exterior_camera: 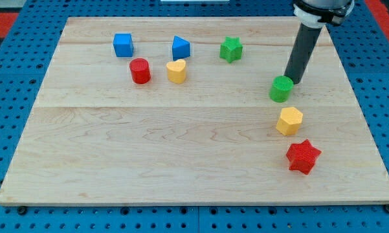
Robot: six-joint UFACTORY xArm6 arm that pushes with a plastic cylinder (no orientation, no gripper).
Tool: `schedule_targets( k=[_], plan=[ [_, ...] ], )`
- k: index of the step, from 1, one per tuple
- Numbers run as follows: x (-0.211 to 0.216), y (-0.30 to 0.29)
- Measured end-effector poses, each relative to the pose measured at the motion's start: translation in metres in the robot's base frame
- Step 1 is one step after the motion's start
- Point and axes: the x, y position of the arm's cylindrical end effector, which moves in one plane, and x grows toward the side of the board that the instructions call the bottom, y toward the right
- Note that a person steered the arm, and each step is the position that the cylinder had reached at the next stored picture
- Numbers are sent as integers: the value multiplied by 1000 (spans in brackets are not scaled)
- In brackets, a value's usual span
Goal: Slightly push the blue triangle to the left side of the board
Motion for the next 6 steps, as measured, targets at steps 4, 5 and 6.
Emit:
schedule_targets(
  k=[4,5,6],
  plan=[
    [-29,-114],
    [-32,-141],
    [-58,-144]
  ],
)
